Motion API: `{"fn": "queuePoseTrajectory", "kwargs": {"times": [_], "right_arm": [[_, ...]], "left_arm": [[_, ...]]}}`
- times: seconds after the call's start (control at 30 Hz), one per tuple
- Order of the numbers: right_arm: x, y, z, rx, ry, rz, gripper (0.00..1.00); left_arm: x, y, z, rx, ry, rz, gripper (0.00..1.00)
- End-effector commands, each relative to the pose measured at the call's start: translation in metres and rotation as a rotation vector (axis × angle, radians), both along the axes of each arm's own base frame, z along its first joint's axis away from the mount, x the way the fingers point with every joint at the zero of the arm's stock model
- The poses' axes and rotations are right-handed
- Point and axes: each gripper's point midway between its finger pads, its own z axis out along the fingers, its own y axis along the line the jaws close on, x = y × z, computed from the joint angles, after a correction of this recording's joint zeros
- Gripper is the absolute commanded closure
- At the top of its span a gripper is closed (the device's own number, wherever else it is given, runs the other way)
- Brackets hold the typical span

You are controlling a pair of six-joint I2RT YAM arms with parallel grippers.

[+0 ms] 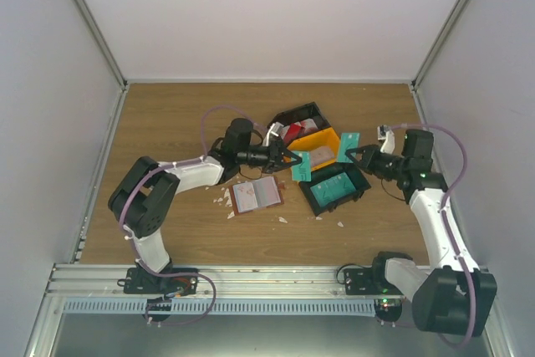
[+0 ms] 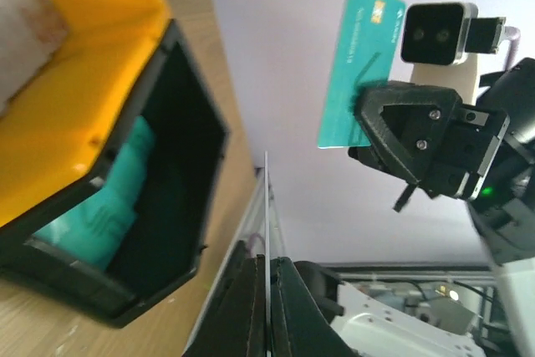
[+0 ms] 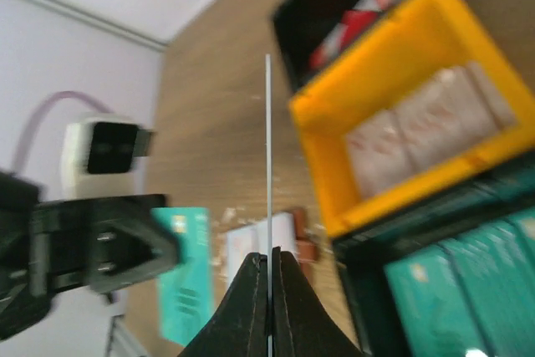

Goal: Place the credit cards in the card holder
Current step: Place the credit card in the storage box.

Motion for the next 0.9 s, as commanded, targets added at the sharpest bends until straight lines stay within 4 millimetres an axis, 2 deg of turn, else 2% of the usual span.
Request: {"fn": "queuePoseTrajectory", "kwargs": {"times": [0.0, 0.07, 0.2, 0.43, 0.53, 0.67, 0.73, 0.87], "right_arm": [[-0.023, -0.020, -0.059, -0.266, 0.167, -0.074, 0.99], [-0.029, -0.017, -0.072, -0.306, 0.210, -0.073, 1.00], [-0.043, 0.011, -0.089, -0.372, 0.245, 0.032, 0.99], [-0.051, 0.037, -0.119, -0.486, 0.308, 0.179, 0.97], [-0.055, 0.041, -0.130, -0.528, 0.330, 0.212, 0.97], [-0.055, 0.036, -0.139, -0.587, 0.350, 0.207, 0.97], [-0.054, 0.038, -0.140, -0.595, 0.345, 0.225, 0.92], [-0.049, 0.038, -0.137, -0.617, 0.334, 0.236, 0.71]], "left_arm": [[0.004, 0.024, 0.003, 0.110, -0.142, 0.109, 1.00], [0.002, 0.032, -0.002, 0.154, -0.165, 0.139, 1.00], [-0.002, 0.046, -0.013, 0.234, -0.187, 0.178, 1.00], [-0.009, 0.059, -0.027, 0.281, -0.180, 0.194, 1.00], [-0.010, 0.063, -0.029, 0.289, -0.182, 0.203, 1.00], [-0.009, 0.066, -0.028, 0.294, -0.190, 0.211, 1.00], [-0.008, 0.067, -0.028, 0.297, -0.191, 0.215, 1.00], [-0.009, 0.070, -0.028, 0.305, -0.200, 0.219, 1.00]]}}
